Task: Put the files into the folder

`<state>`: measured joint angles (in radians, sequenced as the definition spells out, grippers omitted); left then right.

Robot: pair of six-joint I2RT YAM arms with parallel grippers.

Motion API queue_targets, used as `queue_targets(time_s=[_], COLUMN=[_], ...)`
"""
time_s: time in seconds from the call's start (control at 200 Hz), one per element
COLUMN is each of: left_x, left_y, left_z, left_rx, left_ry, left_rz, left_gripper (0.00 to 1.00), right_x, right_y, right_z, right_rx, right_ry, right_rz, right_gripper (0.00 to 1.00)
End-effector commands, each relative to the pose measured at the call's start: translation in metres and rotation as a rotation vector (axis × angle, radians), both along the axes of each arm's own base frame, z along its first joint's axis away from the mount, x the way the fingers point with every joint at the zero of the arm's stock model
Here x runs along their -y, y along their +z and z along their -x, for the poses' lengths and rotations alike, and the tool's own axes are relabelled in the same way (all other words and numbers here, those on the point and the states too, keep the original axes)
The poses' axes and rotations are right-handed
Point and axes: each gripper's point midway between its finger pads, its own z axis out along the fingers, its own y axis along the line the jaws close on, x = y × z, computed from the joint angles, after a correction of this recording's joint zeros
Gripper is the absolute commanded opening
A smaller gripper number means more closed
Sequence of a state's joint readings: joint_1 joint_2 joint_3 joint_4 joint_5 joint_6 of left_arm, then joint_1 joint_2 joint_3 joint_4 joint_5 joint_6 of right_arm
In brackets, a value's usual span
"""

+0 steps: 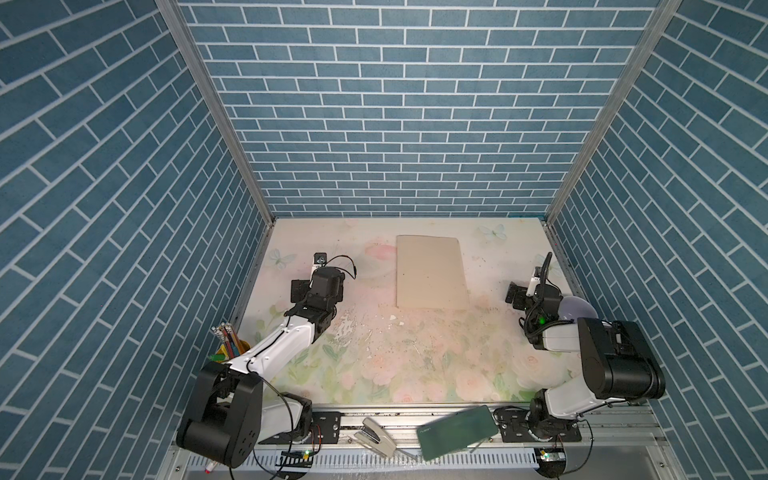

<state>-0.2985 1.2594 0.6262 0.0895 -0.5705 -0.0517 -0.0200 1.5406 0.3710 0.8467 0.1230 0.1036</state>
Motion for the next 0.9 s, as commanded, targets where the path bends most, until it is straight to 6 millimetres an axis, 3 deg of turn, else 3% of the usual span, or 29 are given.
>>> queue_targets(time_s=[0.0, 0.18, 0.365, 0.51, 0.66, 0.895], left_x=[-0.015, -0.020, -0.026, -0.025, -0.016, -0.020], left_y=[-0.001, -0.014, -0.015, -0.036, -0.049, -0.048], left_z=[-0.005, -0.008, -0.016, -0.019, -0.033, -0.034], left_rx=[0.063, 0.203, 0.259, 0.313, 0.180, 0.202], left_ry=[0.015, 0.001, -0.032, -0.091, -0.188, -0.200], left_rz=[-0.109, -0.025, -0.003, 0.034, 0.127, 0.159], left_gripper=[1.00, 1.00, 1.00, 1.00, 1.00, 1.00], right_x=[0.001, 0.001, 0.000, 0.000, 0.000, 0.001], right_y=[0.013, 0.013, 0.013, 0.013, 0.012, 0.013], right_z=[-0.008, -0.008, -0.008, -0.008, -0.008, -0.008], right_rx=[0.040, 0.041, 0.041, 0.041, 0.040, 0.041], right_ry=[0.017, 0.016, 0.018, 0.018, 0.018, 0.016], right_rz=[0.034, 0.034, 0.034, 0.034, 0.036, 0.036], right_gripper=[0.99, 0.99, 0.99, 0.99, 0.99, 0.99])
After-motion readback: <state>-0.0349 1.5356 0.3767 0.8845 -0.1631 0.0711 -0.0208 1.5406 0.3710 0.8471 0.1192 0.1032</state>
